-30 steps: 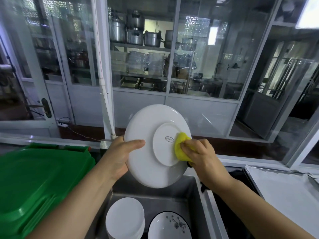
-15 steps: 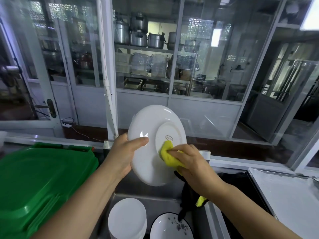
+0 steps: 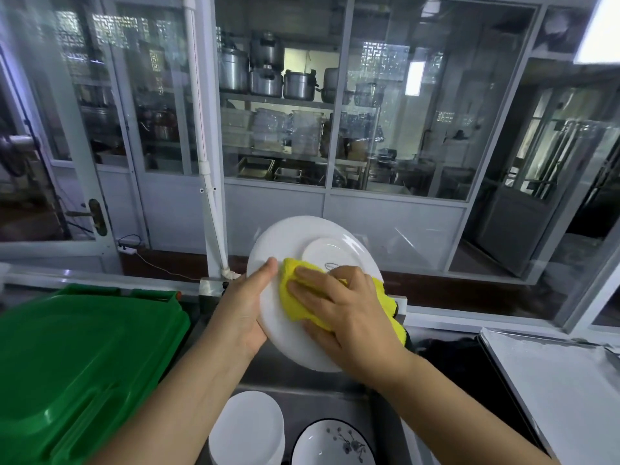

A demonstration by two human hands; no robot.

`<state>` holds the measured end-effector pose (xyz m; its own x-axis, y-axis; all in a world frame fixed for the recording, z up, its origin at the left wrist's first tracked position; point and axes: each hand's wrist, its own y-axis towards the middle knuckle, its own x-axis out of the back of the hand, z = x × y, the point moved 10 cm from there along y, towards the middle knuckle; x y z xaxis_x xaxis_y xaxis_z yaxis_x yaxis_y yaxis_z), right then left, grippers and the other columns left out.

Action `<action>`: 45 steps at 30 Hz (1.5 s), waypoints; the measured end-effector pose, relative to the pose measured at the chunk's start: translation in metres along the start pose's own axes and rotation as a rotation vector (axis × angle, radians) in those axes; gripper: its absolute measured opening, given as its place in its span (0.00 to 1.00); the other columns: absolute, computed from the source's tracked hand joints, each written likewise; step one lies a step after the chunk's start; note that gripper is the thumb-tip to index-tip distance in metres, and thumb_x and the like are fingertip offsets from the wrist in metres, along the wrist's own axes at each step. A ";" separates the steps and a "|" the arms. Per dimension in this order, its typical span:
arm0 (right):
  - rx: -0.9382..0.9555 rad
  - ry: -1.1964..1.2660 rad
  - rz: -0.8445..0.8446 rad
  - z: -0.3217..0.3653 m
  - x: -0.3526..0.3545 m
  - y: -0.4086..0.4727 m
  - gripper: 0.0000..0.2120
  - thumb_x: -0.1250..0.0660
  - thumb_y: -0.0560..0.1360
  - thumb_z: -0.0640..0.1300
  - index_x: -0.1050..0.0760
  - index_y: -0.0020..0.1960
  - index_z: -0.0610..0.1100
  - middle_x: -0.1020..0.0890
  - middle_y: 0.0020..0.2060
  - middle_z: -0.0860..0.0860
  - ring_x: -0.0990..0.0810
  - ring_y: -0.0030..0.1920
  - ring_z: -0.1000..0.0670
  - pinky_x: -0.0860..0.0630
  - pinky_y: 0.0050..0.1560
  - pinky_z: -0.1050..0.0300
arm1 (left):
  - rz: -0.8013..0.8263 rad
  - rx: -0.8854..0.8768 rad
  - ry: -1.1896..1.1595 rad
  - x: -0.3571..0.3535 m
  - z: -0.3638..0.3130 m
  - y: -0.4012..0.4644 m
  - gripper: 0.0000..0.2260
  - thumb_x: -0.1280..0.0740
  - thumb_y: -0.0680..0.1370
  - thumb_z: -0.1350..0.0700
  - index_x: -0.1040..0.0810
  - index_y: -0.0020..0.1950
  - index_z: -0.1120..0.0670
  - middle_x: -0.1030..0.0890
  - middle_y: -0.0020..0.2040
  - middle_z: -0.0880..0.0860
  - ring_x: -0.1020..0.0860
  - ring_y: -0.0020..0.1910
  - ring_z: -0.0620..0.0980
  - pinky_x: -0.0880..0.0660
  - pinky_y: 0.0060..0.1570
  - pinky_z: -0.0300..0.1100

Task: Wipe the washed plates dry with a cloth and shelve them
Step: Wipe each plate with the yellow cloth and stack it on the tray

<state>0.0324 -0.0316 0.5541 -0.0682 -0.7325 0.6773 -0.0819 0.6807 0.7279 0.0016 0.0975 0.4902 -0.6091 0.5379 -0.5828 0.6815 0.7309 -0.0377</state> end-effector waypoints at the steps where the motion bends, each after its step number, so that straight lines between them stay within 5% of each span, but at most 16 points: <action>1: 0.024 -0.023 -0.019 0.003 0.000 -0.008 0.18 0.36 0.75 0.51 0.26 0.65 0.50 0.28 0.66 0.56 0.29 0.52 0.43 0.30 0.48 0.46 | -0.026 0.018 -0.003 0.004 0.001 0.001 0.09 0.36 0.78 0.54 0.20 0.52 0.58 0.15 0.44 0.58 0.17 0.41 0.55 0.21 0.37 0.46; 5: 0.025 -0.010 -0.106 -0.007 0.001 -0.044 0.18 0.36 0.75 0.46 0.29 0.65 0.50 0.30 0.66 0.56 0.31 0.55 0.45 0.32 0.55 0.48 | -0.087 0.039 -0.023 0.015 0.000 0.002 0.12 0.35 0.77 0.55 0.22 0.58 0.58 0.17 0.51 0.59 0.18 0.47 0.56 0.24 0.41 0.47; 12: -0.274 0.140 -0.255 -0.071 0.000 -0.075 0.15 0.41 0.79 0.45 0.29 0.65 0.47 0.29 0.63 0.51 0.34 0.54 0.50 0.39 0.63 0.65 | 0.008 -0.029 -0.010 0.018 -0.020 0.000 0.15 0.33 0.71 0.56 0.22 0.56 0.55 0.15 0.47 0.54 0.17 0.43 0.51 0.20 0.37 0.45; 20: -0.474 0.368 -0.162 -0.114 0.015 -0.017 0.18 0.42 0.75 0.50 0.29 0.64 0.57 0.30 0.61 0.64 0.37 0.56 0.53 0.42 0.60 0.72 | 0.132 -0.062 0.186 0.011 -0.028 -0.014 0.18 0.29 0.63 0.58 0.21 0.53 0.58 0.15 0.47 0.58 0.17 0.46 0.56 0.21 0.39 0.49; 23: -0.387 0.417 -0.087 -0.098 0.019 0.007 0.20 0.45 0.74 0.51 0.27 0.64 0.56 0.29 0.62 0.62 0.37 0.55 0.52 0.44 0.59 0.73 | 0.182 -0.061 0.267 0.005 -0.028 -0.018 0.20 0.29 0.62 0.59 0.21 0.54 0.59 0.16 0.48 0.59 0.17 0.47 0.57 0.22 0.41 0.49; 27: -0.160 0.306 -0.043 -0.060 0.020 0.025 0.22 0.42 0.74 0.43 0.24 0.66 0.49 0.28 0.65 0.56 0.34 0.56 0.48 0.36 0.63 0.54 | 0.242 -0.075 0.336 -0.005 -0.025 -0.022 0.17 0.30 0.63 0.61 0.20 0.51 0.60 0.15 0.46 0.59 0.17 0.44 0.56 0.21 0.40 0.47; 30: -0.004 0.188 -0.002 -0.029 0.017 0.032 0.22 0.41 0.73 0.42 0.25 0.67 0.47 0.28 0.67 0.53 0.31 0.55 0.42 0.32 0.55 0.42 | 0.275 -0.081 0.356 -0.014 -0.021 -0.024 0.14 0.30 0.63 0.63 0.18 0.48 0.60 0.15 0.44 0.59 0.17 0.42 0.55 0.21 0.40 0.46; 35: 0.084 -0.004 0.082 -0.003 0.014 0.059 0.21 0.44 0.75 0.48 0.26 0.67 0.52 0.25 0.65 0.57 0.30 0.59 0.47 0.36 0.52 0.47 | 0.340 -0.120 0.461 -0.034 -0.016 -0.032 0.09 0.32 0.65 0.64 0.18 0.44 0.59 0.16 0.41 0.57 0.18 0.41 0.52 0.22 0.41 0.42; 42: -0.255 0.291 0.033 -0.069 0.014 0.053 0.20 0.46 0.77 0.49 0.28 0.67 0.56 0.25 0.61 0.59 0.28 0.59 0.51 0.33 0.60 0.49 | 0.276 -0.124 0.455 -0.026 -0.027 -0.037 0.11 0.30 0.64 0.60 0.18 0.46 0.58 0.15 0.43 0.58 0.17 0.42 0.55 0.21 0.42 0.47; 45: -0.509 0.604 0.000 -0.104 0.004 0.027 0.20 0.45 0.77 0.47 0.31 0.66 0.61 0.26 0.58 0.63 0.29 0.59 0.61 0.35 0.62 0.65 | 0.255 -0.135 0.446 -0.020 -0.036 -0.040 0.13 0.30 0.64 0.59 0.19 0.48 0.59 0.15 0.43 0.58 0.17 0.41 0.55 0.21 0.40 0.47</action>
<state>0.1335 -0.0159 0.5872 0.4953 -0.7020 0.5117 0.3931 0.7064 0.5886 -0.0285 0.0726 0.5324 -0.5641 0.8107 -0.1563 0.7903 0.5850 0.1823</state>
